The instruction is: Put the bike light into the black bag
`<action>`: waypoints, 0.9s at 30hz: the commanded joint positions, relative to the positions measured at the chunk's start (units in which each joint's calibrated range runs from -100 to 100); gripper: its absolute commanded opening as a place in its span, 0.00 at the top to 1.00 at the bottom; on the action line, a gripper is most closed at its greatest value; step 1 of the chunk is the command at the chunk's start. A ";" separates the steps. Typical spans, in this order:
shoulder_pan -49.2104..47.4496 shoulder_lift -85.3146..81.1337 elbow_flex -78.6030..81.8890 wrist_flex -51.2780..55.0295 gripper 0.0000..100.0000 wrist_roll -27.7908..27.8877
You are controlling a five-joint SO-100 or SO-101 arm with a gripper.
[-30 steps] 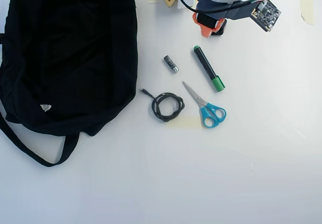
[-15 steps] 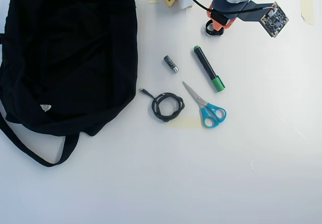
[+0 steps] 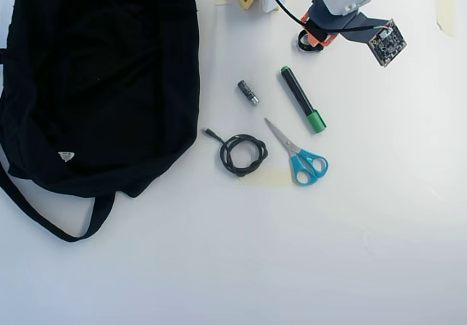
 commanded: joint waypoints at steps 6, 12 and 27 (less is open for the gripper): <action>-0.38 -3.44 5.37 -8.56 0.98 2.86; 0.51 -8.08 10.13 -10.62 0.98 7.22; 2.46 -24.35 31.24 -19.84 0.98 9.21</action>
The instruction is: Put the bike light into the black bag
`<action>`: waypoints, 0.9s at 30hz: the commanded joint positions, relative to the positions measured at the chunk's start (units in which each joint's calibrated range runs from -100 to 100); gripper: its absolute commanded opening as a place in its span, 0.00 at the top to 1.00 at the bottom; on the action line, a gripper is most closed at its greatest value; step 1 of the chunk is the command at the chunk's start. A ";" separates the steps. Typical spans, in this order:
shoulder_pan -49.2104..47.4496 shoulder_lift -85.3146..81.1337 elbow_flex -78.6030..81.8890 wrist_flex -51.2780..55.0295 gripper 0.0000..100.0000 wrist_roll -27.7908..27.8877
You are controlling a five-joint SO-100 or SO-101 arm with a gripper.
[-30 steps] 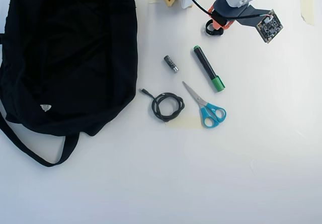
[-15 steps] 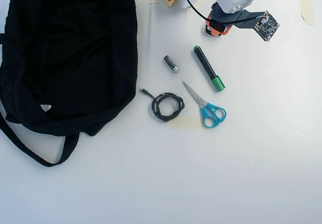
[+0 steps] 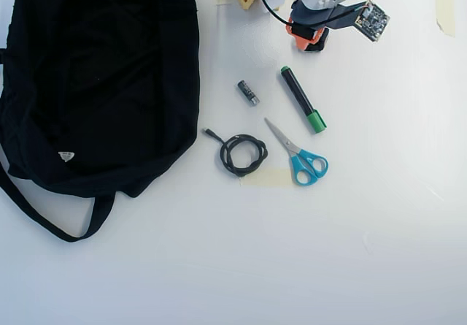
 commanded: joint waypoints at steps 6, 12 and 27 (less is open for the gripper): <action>-0.20 -9.90 8.09 -0.86 0.98 -0.27; -1.77 -10.90 7.55 -1.12 0.96 -1.95; -9.10 -9.90 8.45 -6.72 0.84 -7.40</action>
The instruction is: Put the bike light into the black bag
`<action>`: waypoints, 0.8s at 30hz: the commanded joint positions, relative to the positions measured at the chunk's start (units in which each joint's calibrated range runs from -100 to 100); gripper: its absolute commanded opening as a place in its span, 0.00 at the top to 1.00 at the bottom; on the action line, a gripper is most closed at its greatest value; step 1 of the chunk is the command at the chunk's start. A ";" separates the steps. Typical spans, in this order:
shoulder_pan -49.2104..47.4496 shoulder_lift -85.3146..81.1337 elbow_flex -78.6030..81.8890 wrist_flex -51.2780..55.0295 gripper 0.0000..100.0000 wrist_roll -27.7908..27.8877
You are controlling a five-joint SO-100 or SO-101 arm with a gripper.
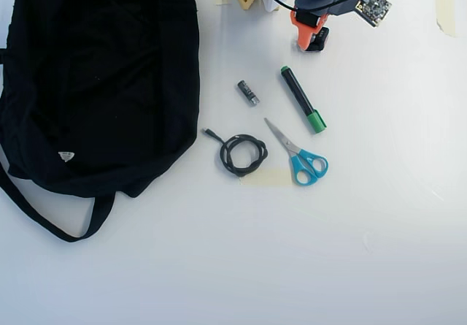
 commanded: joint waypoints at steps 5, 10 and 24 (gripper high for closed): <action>-1.84 -0.11 1.84 -2.51 0.72 -1.58; -1.91 -0.02 3.01 -2.51 0.67 -2.11; -3.11 -0.02 3.82 -3.37 0.67 -2.21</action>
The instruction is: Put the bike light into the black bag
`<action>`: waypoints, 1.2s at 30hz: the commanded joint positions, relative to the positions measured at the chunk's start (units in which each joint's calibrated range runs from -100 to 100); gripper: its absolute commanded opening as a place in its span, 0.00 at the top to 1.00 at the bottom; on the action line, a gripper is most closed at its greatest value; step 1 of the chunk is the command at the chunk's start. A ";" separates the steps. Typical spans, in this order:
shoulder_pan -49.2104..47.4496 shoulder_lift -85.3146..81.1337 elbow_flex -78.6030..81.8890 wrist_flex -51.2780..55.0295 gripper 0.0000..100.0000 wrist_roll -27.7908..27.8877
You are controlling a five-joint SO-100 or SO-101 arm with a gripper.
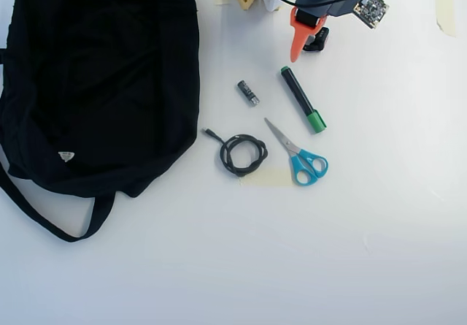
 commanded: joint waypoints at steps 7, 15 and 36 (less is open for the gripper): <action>-1.43 -0.02 0.99 -3.04 0.67 -1.41; -1.58 -0.02 6.83 -9.50 0.67 -1.41; -1.36 -0.02 11.05 -13.98 0.71 -1.47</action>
